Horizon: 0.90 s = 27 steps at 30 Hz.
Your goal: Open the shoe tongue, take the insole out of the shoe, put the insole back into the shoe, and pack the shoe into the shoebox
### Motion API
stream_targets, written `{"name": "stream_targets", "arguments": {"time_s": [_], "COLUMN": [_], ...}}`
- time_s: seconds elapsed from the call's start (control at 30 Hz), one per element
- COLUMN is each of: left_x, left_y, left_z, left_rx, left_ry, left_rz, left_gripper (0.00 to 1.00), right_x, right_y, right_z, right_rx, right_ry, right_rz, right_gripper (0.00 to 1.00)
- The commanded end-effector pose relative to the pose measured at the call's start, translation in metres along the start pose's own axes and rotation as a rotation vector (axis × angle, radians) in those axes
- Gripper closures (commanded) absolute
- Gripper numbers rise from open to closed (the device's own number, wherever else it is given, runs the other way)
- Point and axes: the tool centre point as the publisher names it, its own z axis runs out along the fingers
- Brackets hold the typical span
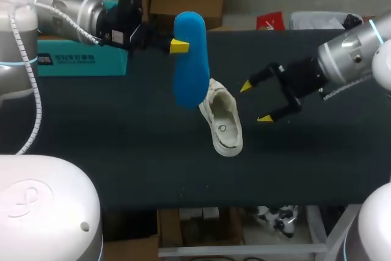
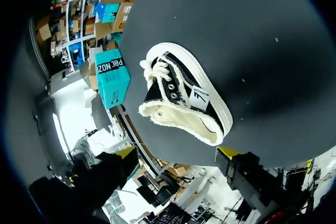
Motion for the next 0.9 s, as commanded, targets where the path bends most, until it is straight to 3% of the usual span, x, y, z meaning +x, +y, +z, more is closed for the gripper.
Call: {"name": "stream_targets", "arguments": {"time_s": [0.03, 0.23, 0.9], "left_x": [0.002, 0.005, 0.000], "left_y": [-0.003, -0.007, -0.029], "left_z": [0.002, 0.005, 0.015], "left_rx": [0.006, 0.025, 0.090], "left_ry": [0.006, 0.015, -0.006], "left_rz": [0.008, 0.025, -0.002], "left_gripper": [1.00, 1.00, 1.00], "right_x": [0.004, 0.004, -0.001], "right_y": [0.005, 0.001, -0.013], "right_z": [0.000, 0.002, 0.005], "right_rx": [0.059, 0.147, 0.176], "right_ry": [0.027, 0.109, 0.132], "right_rz": [0.138, 0.242, 0.304], "right_gripper": [0.00, 0.00, 0.00]}}
